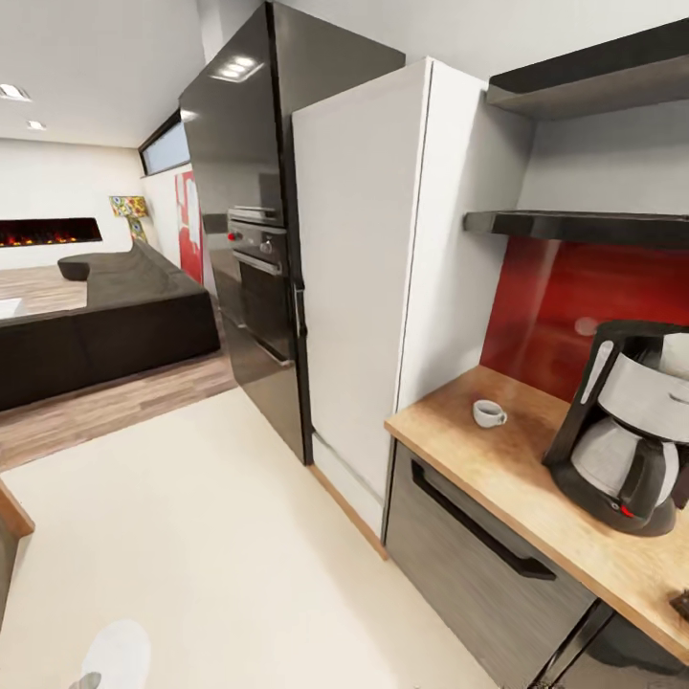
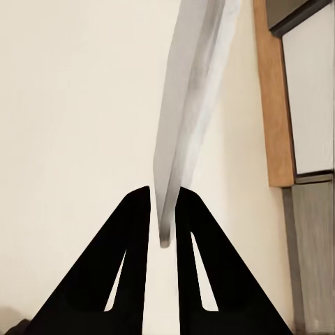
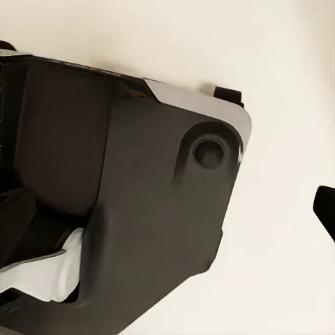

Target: Set up a coffee station on the kitchen countertop: keep the coffee maker on the countertop, move the bottle of coffee from the kitchen shelf to the counter next to the coffee maker, place a paper coffee filter on top of the coffee maker, put the saucer next to the coffee maker with the coffee cup on the saucer, and place the electric kettle next to the coffee maker.

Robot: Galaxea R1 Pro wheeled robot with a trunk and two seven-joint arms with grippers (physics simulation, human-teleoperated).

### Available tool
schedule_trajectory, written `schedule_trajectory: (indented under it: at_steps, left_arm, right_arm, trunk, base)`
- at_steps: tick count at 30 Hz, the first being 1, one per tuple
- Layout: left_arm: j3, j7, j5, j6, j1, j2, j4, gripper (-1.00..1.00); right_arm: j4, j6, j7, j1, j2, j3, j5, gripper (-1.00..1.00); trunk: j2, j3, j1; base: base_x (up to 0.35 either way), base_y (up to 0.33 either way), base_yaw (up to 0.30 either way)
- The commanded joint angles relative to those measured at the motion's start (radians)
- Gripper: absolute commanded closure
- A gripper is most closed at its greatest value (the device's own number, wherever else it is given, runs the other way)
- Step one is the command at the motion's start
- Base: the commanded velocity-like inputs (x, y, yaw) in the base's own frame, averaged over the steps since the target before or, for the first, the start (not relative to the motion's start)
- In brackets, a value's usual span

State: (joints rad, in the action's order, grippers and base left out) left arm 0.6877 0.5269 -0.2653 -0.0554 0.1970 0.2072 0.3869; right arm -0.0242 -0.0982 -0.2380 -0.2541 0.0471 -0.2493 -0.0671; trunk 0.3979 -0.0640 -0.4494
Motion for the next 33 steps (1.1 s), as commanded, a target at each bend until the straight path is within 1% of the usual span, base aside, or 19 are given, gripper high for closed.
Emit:
schedule_trajectory:
  at_steps: [1, 27, 33]
  left_arm:
    - [0.004, 0.004, -0.005, -0.004, 0.001, 0.000, 0.000, 1.00]
    - [0.004, 0.004, -0.005, -0.005, 0.001, 0.000, 0.000, 1.00]
    - [0.004, 0.004, -0.005, -0.005, 0.001, 0.001, 0.000, 1.00]
  right_arm:
    - [-0.002, -0.006, -0.004, -0.001, 0.000, -0.007, -0.007, -1.00]
    - [-0.002, -0.009, -0.007, -0.001, 0.000, -0.007, -0.008, -1.00]
    - [-0.002, -0.009, -0.007, -0.001, 0.000, -0.007, -0.008, -1.00]
  trunk:
    - [0.002, -0.002, -0.001]
    - [0.002, 0.000, -0.001]
    - [0.002, 0.000, -0.001]
  base:
    - [0.003, 0.000, -0.264]
    - [0.000, 0.001, -0.273]
    - [0.000, 0.179, -0.300]
